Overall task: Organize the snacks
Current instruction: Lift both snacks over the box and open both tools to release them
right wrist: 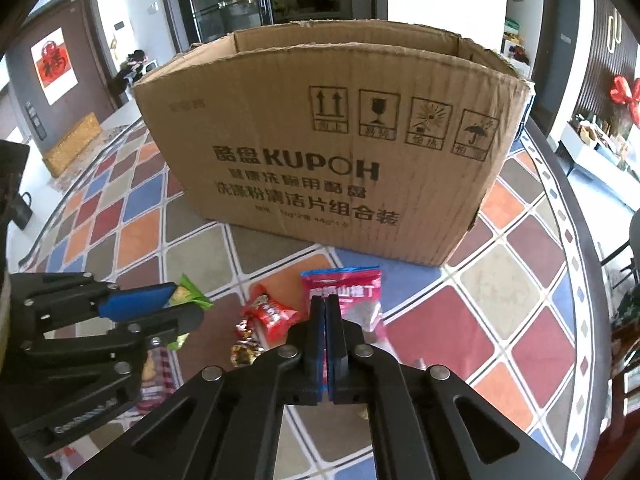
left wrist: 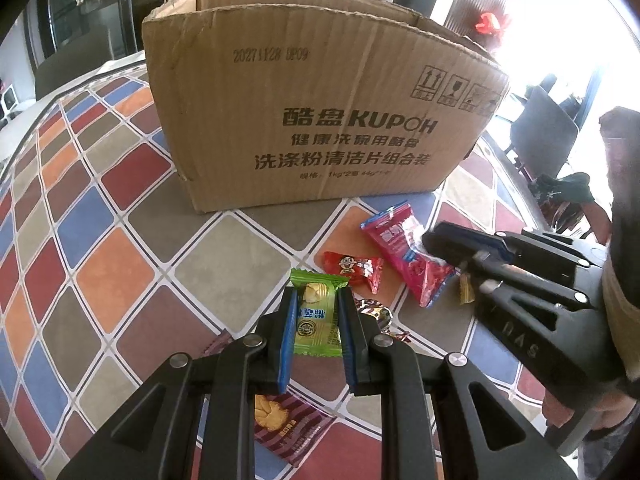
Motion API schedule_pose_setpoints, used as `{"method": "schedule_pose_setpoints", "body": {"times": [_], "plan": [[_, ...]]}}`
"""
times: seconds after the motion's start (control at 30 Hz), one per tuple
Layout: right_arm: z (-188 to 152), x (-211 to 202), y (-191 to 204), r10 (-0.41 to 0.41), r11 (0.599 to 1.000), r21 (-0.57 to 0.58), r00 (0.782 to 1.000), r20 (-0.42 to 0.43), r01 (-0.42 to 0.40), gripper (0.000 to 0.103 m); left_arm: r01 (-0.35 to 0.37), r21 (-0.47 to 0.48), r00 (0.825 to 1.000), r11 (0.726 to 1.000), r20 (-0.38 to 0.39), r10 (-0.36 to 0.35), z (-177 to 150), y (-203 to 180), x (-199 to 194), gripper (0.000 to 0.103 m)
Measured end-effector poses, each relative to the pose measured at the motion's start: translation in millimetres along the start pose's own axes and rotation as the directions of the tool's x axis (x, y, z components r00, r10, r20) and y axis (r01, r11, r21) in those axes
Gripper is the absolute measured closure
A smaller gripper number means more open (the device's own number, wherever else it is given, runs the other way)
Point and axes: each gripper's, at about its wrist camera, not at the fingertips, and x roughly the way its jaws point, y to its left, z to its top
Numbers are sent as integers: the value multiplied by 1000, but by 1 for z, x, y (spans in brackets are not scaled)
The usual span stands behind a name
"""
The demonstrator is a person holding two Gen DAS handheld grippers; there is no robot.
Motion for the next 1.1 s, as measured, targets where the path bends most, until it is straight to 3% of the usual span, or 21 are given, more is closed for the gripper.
{"method": "schedule_pose_setpoints", "body": {"times": [0.1, 0.13, 0.6, 0.67, 0.73, 1.1], "plan": [[0, 6, -8, 19, 999, 27, 999, -51, -17, 53, -1, 6, 1000, 1000, -1, 1, 0, -2, 0, 82], [-1, 6, -9, -1, 1000, 18, 999, -46, 2, 48, -1, 6, 1000, 1000, -3, 1, 0, -2, 1, 82], [-5, 43, -14, 16, 1000, -2, 990, -139, -16, 48, -12, 6, 1000, 1000, -18, 12, 4, -1, 11, 82], [-6, 43, -14, 15, 1000, -1, 991, -130, -15, 50, -13, 5, 1000, 1000, -17, 13, 5, -1, 10, 82], [-6, 42, -16, 22, 1000, 15, 992, -123, -21, 58, -12, 6, 1000, 1000, -15, 13, 5, -1, 9, 82], [-7, 5, -13, 39, 998, 55, 998, -43, -36, 61, -8, 19, 999, 1000, 36, 7, 7, -6, -13, 82]]}}
